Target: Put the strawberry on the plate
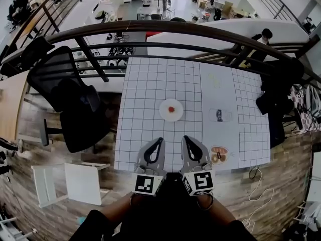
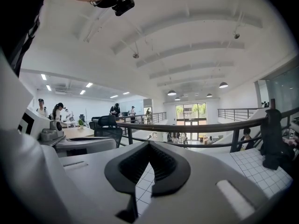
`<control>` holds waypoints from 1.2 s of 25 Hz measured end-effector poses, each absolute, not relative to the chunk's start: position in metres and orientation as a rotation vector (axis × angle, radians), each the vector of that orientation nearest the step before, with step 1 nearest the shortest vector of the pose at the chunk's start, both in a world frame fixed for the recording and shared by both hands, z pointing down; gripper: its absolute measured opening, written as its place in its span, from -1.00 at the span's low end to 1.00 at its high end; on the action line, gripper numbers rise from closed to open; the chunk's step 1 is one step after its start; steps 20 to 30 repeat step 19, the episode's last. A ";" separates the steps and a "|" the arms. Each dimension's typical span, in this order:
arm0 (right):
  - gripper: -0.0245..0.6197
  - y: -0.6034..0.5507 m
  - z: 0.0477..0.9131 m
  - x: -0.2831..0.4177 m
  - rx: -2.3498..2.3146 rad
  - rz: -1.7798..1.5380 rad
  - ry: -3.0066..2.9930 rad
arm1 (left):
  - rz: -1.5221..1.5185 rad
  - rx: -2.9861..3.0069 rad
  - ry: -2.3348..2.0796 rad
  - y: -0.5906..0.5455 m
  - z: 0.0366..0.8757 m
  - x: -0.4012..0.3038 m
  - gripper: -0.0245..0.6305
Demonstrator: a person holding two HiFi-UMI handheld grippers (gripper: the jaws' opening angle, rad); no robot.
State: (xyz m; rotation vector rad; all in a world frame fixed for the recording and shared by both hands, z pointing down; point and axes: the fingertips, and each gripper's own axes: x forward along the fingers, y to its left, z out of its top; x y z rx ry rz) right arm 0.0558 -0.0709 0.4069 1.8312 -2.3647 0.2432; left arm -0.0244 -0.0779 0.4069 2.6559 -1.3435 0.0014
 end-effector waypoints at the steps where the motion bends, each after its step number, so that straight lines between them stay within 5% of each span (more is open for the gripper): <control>1: -0.93 -0.071 0.407 0.054 1.826 0.240 -2.365 | 0.004 2.653 -1.343 -0.078 0.408 -0.026 -0.89; 30: -0.93 -0.094 0.420 0.053 1.803 0.251 -2.353 | -0.003 2.632 -1.323 -0.101 0.420 -0.025 -0.89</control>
